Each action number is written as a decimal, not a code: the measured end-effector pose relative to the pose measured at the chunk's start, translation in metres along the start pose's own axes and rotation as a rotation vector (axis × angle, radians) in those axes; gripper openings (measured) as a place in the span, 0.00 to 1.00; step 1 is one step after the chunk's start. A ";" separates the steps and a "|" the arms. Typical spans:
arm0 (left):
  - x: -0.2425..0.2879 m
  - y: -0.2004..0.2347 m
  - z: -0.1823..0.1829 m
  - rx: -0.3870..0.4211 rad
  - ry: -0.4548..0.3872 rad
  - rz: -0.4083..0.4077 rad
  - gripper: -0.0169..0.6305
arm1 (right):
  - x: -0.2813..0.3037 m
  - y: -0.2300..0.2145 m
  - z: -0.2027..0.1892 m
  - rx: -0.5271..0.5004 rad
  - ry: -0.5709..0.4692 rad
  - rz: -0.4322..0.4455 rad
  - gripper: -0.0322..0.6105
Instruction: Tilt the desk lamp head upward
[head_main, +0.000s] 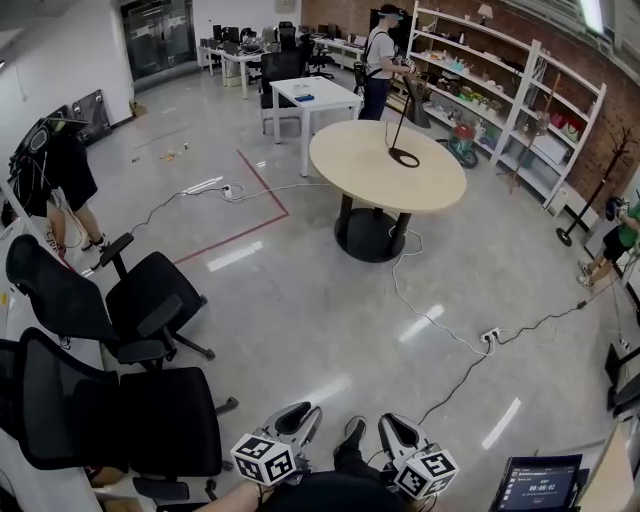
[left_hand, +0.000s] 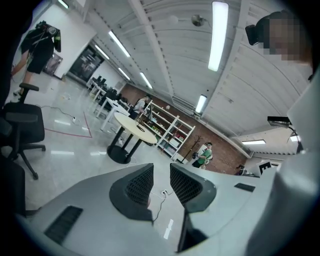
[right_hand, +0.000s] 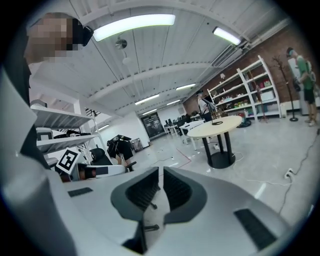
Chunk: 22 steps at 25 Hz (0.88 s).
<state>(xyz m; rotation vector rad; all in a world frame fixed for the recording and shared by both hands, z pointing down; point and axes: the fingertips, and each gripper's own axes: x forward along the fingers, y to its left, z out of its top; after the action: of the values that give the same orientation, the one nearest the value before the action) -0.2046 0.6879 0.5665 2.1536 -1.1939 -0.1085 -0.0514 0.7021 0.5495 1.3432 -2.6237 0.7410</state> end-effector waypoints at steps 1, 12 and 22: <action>0.008 0.003 0.003 0.000 0.001 0.016 0.19 | 0.009 -0.006 0.004 0.003 0.005 0.020 0.08; 0.164 -0.022 0.052 0.085 0.042 -0.002 0.19 | 0.060 -0.131 0.092 0.014 -0.041 0.063 0.08; 0.243 -0.012 0.084 0.063 0.050 0.028 0.19 | 0.104 -0.203 0.122 0.068 -0.027 0.060 0.08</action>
<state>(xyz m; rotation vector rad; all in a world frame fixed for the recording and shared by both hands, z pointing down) -0.0864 0.4599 0.5514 2.1801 -1.2129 -0.0047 0.0612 0.4688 0.5501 1.3061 -2.6937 0.8328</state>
